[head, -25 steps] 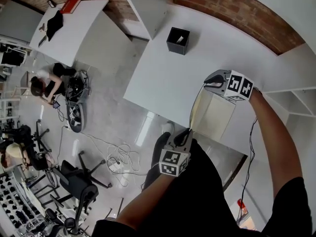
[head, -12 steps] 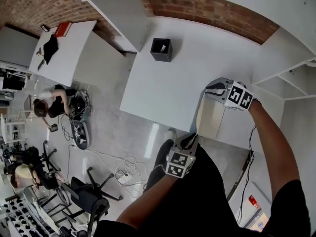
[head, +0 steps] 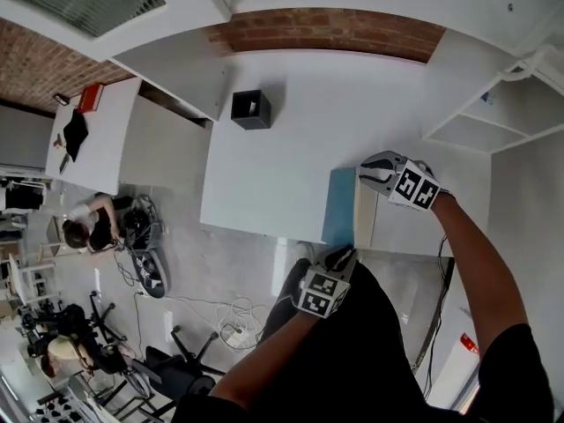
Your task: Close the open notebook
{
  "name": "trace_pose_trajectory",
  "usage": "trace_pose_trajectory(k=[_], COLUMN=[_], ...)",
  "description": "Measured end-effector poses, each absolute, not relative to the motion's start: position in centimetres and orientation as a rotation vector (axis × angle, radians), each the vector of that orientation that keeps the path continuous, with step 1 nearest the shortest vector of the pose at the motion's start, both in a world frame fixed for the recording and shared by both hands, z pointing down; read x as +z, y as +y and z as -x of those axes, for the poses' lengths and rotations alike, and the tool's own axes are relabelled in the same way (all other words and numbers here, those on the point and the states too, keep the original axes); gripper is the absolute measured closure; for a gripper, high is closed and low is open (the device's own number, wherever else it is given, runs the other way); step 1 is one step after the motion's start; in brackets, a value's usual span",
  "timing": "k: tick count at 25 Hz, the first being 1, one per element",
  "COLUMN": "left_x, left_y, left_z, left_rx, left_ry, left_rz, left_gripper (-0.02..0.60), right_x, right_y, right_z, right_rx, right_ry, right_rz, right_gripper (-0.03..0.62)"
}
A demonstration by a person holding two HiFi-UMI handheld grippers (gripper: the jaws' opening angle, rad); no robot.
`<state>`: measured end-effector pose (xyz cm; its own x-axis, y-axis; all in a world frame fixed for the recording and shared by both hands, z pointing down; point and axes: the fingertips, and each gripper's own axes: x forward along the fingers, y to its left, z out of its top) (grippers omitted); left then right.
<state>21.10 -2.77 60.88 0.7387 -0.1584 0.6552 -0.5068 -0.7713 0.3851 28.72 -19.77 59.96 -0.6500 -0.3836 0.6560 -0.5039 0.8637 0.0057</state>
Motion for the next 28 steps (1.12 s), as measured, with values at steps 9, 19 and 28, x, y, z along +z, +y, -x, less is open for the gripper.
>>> trace_pose_trajectory(k=[9,19,28], left_x=[61.5,55.1,44.5], left_y=[-3.2,-9.7,-14.6], left_z=[-22.4,-19.7,-16.2], left_rx=[0.792,0.576,0.427], left_ry=[-0.467,-0.513,-0.588], left_rz=[-2.327,-2.362,-2.526], left_gripper=[0.518,0.574,0.575], right_x=[60.9,53.5,42.5], right_y=[-17.6,-14.0,-7.2], right_z=[-33.4,-34.6,-31.1], right_rx=[0.339,0.480,0.563], right_ry=[-2.300,-2.233,-2.100], right_rz=[-0.853,-1.469,-1.960], right_gripper=[0.499,0.565,0.595])
